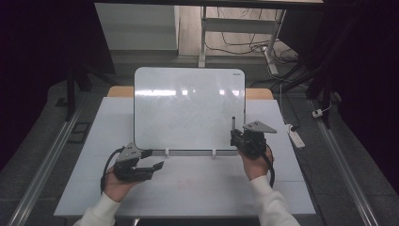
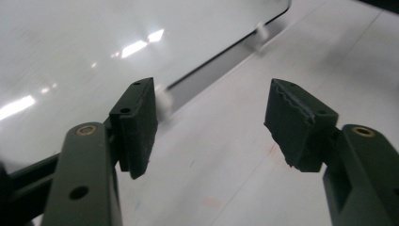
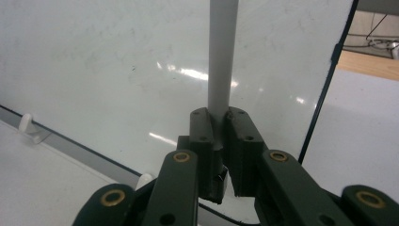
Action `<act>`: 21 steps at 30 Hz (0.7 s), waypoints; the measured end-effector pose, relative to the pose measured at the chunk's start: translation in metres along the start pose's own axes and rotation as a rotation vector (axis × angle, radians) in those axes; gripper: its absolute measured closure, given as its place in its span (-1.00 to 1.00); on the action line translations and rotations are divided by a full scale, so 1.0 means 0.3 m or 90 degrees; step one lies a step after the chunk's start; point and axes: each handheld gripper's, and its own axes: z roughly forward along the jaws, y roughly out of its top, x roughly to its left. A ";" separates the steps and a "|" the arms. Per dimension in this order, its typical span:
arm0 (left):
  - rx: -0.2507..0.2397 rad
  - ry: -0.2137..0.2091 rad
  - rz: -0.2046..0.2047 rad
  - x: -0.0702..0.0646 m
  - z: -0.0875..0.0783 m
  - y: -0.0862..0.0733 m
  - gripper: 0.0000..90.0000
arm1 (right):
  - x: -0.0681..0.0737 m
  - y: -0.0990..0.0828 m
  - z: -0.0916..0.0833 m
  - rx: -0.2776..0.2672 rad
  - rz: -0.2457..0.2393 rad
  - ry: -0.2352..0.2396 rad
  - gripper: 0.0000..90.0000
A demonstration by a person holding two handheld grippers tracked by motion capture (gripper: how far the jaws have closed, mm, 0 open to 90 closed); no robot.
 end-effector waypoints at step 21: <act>0.027 0.050 -0.033 0.067 -0.072 -0.102 -0.32 | -0.061 0.035 0.113 0.047 0.049 -0.010 0.80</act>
